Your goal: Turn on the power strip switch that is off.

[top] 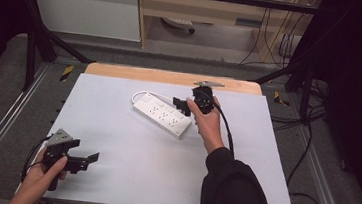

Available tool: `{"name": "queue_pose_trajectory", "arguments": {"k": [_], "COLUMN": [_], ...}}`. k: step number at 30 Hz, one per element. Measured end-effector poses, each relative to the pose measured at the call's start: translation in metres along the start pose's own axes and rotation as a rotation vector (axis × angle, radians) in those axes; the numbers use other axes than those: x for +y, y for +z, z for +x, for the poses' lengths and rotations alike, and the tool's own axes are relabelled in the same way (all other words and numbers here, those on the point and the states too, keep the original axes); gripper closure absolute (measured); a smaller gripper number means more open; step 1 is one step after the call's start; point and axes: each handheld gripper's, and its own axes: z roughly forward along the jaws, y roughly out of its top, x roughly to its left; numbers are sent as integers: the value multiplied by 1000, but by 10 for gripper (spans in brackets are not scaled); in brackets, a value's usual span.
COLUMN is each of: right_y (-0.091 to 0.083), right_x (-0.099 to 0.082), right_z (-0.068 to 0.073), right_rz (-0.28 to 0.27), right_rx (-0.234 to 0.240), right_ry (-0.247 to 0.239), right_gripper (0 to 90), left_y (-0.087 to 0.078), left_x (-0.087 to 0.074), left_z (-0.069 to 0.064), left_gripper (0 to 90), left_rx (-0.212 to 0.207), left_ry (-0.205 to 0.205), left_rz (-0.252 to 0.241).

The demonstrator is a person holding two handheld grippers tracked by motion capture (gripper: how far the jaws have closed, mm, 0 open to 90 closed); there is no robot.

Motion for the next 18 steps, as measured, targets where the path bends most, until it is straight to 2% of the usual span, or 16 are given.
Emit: {"name": "queue_pose_trajectory", "arguments": {"k": [6, 13, 18], "right_y": [-9, -23, -35], "right_x": [3, 9, 12], "right_z": [0, -4, -9], "right_rz": [-6, -36, -56], "right_rx": [-4, -18, -7], "right_ry": [-21, -35, -11], "right_gripper": [54, 54, 56], "left_y": [-1, 0, 0], "left_x": [0, -1, 0], "left_z": [1, 2, 0], "left_gripper": [71, 71, 71], "left_rx": [-3, -2, 0], "left_ry": [-2, -1, 6], "left_rz": [-3, -1, 6]}}
